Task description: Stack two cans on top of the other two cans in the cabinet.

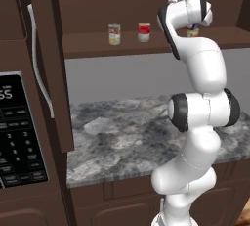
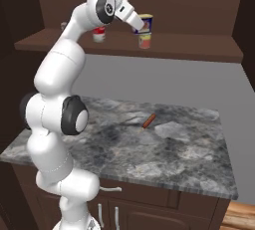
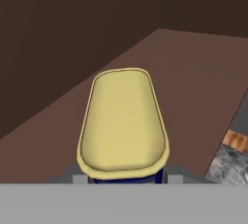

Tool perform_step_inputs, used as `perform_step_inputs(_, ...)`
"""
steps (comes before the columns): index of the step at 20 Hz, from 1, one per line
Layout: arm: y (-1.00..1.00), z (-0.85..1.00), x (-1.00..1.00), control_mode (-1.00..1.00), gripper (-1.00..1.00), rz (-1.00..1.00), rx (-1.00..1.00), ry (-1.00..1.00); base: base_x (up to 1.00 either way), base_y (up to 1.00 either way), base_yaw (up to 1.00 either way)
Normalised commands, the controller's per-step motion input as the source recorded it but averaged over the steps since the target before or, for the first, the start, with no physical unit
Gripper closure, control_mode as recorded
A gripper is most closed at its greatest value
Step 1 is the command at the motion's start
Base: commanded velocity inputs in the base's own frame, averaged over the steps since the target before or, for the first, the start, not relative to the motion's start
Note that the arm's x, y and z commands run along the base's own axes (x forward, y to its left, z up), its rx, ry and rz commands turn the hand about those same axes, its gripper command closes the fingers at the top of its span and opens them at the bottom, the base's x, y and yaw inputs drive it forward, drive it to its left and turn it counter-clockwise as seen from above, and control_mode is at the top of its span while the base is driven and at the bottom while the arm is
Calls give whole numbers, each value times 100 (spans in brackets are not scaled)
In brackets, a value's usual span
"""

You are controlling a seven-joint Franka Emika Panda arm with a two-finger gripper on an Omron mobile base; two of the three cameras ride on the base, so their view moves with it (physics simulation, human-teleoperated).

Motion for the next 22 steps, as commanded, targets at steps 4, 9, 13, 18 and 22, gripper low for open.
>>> perform_step_inputs(4, -1, 0, 17, -100, 100, 0, 0, -1, 0, 0, 0)
perform_step_inputs(9, -6, 0, 5, -100, 100, 0, 0, 0, 0, 0, 0)
perform_step_inputs(13, -7, 0, 0, -100, 100, 0, 0, 0, 0, 0, 0)
perform_step_inputs(18, -3, 0, 0, -100, 100, 0, 0, 0, 0, 0, 0)
perform_step_inputs(22, 0, -2, 0, -100, 100, 0, 0, 0, 0, 0, 0)
